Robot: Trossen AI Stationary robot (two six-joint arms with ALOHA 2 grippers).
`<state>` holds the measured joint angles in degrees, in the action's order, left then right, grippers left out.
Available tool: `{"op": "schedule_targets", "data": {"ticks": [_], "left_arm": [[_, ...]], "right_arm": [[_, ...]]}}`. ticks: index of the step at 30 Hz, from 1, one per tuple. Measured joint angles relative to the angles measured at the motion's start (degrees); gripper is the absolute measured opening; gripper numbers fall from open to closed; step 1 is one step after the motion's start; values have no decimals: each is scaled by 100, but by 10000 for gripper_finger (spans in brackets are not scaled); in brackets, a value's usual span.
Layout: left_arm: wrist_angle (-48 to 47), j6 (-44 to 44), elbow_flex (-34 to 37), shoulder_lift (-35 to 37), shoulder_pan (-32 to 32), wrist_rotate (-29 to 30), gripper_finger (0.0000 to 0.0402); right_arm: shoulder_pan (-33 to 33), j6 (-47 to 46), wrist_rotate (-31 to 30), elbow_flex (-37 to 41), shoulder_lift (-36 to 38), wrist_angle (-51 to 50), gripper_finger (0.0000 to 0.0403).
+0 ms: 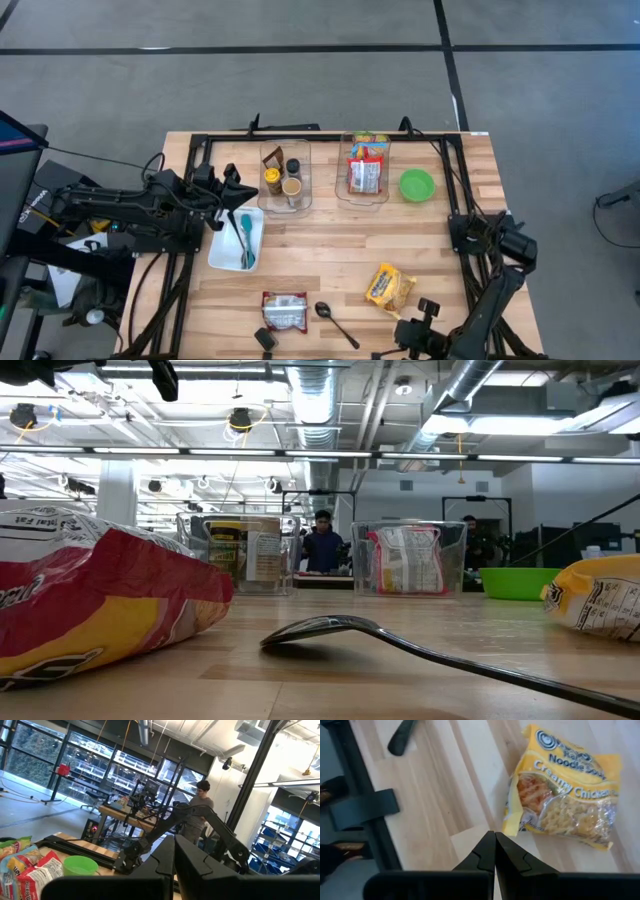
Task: Pick & Place Food Item
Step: Put the yellow noodle pack into the right transparent bin
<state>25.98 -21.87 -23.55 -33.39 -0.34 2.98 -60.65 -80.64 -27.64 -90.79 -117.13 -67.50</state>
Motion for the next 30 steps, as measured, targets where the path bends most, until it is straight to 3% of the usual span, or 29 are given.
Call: {"op": "schedule_targets", "data": {"ticks": [23,30], "left_arm": [[-2,0,0,0,-2,0,4],[-2,0,0,0,0,0,4]], "right_arm": [[398,216,718,-8,-318,-235,2],[558,320,895,-8,-318,-237,58]]}}
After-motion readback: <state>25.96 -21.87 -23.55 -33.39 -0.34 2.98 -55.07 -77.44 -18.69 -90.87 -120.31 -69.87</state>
